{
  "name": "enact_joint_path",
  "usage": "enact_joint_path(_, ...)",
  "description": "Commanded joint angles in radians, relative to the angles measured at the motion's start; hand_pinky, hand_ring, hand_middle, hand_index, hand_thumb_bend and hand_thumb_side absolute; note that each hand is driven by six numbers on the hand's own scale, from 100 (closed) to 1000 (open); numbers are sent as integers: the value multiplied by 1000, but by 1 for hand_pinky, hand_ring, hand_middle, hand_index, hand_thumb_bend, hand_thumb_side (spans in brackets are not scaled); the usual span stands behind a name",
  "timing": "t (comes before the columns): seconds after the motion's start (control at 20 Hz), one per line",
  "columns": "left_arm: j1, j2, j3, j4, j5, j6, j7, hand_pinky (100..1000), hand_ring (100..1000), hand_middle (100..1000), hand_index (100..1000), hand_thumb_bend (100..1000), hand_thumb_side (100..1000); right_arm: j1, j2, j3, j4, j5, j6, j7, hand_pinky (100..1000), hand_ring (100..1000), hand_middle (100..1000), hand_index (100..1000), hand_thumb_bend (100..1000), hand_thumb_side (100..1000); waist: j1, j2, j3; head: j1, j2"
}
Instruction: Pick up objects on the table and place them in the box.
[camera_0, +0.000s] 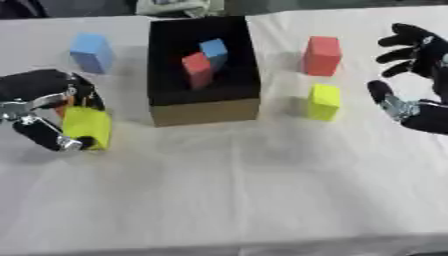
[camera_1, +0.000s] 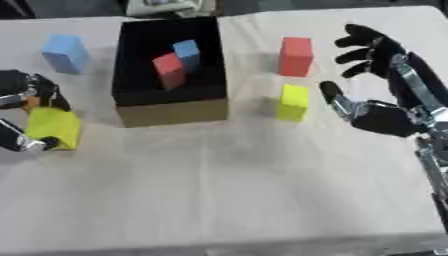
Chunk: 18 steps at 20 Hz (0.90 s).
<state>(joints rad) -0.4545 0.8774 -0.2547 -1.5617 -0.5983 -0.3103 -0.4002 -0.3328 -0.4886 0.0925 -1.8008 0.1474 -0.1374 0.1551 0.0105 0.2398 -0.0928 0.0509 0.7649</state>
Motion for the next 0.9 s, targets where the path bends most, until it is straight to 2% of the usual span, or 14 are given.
enact_joint_path(0.05,-10,38,44,-45,21,11,6,684,466,348,580,260,170,-4,-16,-14,-9,4,1,-2,656,760,810,960,299,340,7,-33,1,-3,5)
enact_joint_path(0.25,-40,57,88,-117,59,38,7,688,466,348,584,288,183,-2,-16,-14,-8,4,1,-2,656,759,809,961,298,340,8,-36,3,-6,5)
enact_joint_path(0.45,-121,42,101,-138,59,83,37,689,464,345,587,320,204,-1,-14,-12,-6,3,0,0,656,759,809,961,298,340,8,-39,1,-6,5)
enact_joint_path(0.6,-210,-5,75,-105,44,99,46,691,465,349,591,329,209,-1,-12,-9,-5,1,-1,4,656,759,809,961,297,340,8,-41,-4,-5,5)
enact_joint_path(0.9,-381,-147,18,23,-32,89,68,694,465,346,597,351,220,-2,-2,-3,-3,-3,-2,11,656,759,809,961,293,342,2,-41,-17,3,5)
